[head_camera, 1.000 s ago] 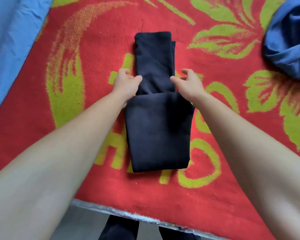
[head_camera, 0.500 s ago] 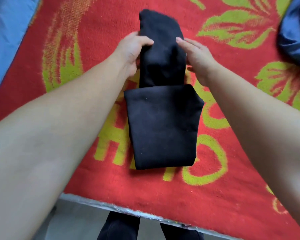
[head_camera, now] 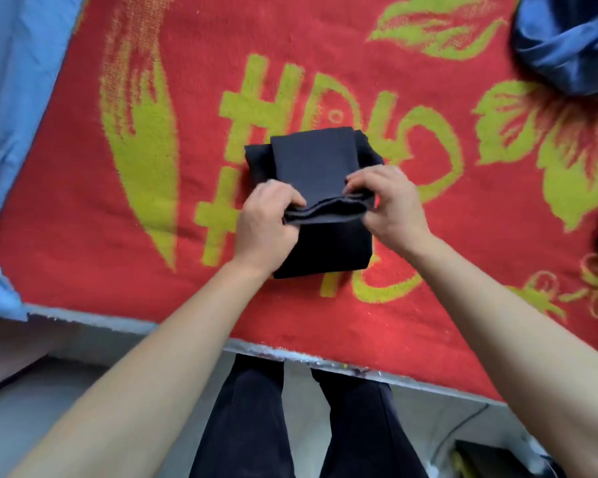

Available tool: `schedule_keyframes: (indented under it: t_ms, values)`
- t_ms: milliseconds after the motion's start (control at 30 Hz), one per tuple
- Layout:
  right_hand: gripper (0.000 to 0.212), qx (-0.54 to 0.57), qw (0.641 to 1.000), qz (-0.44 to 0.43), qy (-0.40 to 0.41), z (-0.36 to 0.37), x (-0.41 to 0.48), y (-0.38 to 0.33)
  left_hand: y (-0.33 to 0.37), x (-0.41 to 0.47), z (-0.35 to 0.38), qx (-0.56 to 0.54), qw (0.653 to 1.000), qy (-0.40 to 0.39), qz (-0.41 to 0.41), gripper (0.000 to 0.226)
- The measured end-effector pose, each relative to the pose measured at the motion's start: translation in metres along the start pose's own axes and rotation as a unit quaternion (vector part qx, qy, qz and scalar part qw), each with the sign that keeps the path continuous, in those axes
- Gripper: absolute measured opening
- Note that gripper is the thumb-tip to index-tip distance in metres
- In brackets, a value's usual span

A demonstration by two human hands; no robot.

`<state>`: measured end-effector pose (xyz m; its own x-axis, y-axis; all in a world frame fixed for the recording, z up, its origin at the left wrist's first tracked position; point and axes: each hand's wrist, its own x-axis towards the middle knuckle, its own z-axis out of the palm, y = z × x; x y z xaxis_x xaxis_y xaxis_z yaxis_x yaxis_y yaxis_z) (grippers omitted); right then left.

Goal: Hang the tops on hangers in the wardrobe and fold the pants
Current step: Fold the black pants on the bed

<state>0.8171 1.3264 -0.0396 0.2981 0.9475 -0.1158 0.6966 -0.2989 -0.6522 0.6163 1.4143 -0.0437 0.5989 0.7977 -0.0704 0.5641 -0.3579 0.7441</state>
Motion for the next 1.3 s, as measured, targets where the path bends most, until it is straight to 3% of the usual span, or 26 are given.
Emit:
schedule_keyframes:
  t_ms: [100, 167, 333, 433, 500, 600, 667, 733, 800, 900, 967, 1067, 1133, 1167, 1233, 1300]
  values:
    - [0.045, -0.195, 0.961, -0.069, -0.182, 0.025, -0.052, 0.017, -0.020, -0.061, 0.025, 0.078, 0.985, -0.155, 0.008, 0.047]
    - [0.053, -0.233, 0.946, -0.062, -0.216, 0.038, -0.057, 0.023, -0.030, -0.069, 0.035, 0.112, 0.976, -0.187, 0.011, 0.054]
    - [0.039, -0.145, 0.969, 0.008, -0.202, 0.043, -0.063, 0.024, -0.032, -0.069, 0.035, 0.058, 0.984, -0.163, -0.041, 0.037]
    - [0.027, -0.076, 0.992, 0.054, -0.088, 0.044, -0.077, 0.011, -0.024, -0.070, 0.029, 0.107, 0.988, -0.072, -0.081, 0.025]
    - [0.030, -0.092, 0.994, 0.059, -0.004, 0.047, -0.081, 0.006, -0.018, -0.063, 0.029, 0.151, 0.980, -0.031, -0.128, 0.044]
    - [0.049, -0.131, 0.987, 0.084, -0.032, 0.046, -0.075, 0.008, -0.024, -0.035, 0.024, 0.209, 0.975, -0.041, -0.066, 0.083]
    - [0.057, -0.191, 0.973, 0.082, -0.098, 0.047, -0.067, 0.013, -0.032, -0.004, 0.019, 0.266, 0.957, -0.114, 0.032, 0.092]
    - [0.061, -0.265, 0.944, 0.085, -0.177, 0.049, -0.062, 0.018, -0.040, 0.026, 0.018, 0.313, 0.917, -0.237, 0.068, 0.085]
    - [0.063, -0.281, 0.926, 0.094, -0.236, 0.050, -0.057, 0.024, -0.044, 0.045, 0.019, 0.316, 0.880, -0.353, 0.020, 0.089]
    - [0.060, -0.231, 0.915, 0.142, -0.300, 0.045, -0.048, 0.028, -0.042, 0.060, 0.022, 0.254, 0.864, -0.429, -0.067, 0.100]
    - [0.050, -0.174, 0.919, 0.180, -0.306, 0.033, -0.038, 0.026, -0.037, 0.067, 0.015, 0.206, 0.881, -0.417, -0.089, 0.085]
    - [0.034, -0.115, 0.948, 0.185, -0.233, 0.010, -0.011, 0.016, -0.031, 0.080, 0.001, 0.200, 0.945, -0.255, -0.042, 0.040]
    - [0.029, -0.108, 0.966, 0.191, -0.137, -0.004, 0.021, 0.014, -0.028, 0.098, -0.006, 0.211, 0.960, -0.175, -0.062, 0.065]
    - [0.033, -0.106, 0.970, 0.197, -0.100, -0.008, 0.038, 0.014, -0.028, 0.108, -0.008, 0.212, 0.955, -0.183, -0.096, 0.085]
    - [0.065, -0.120, 0.968, 0.198, -0.101, -0.013, 0.069, 0.016, -0.031, 0.124, -0.006, 0.179, 0.939, -0.241, -0.168, 0.113]
    - [0.096, -0.115, 0.957, 0.214, -0.161, -0.008, 0.090, 0.025, -0.041, 0.130, 0.001, 0.103, 0.932, -0.267, -0.222, 0.122]
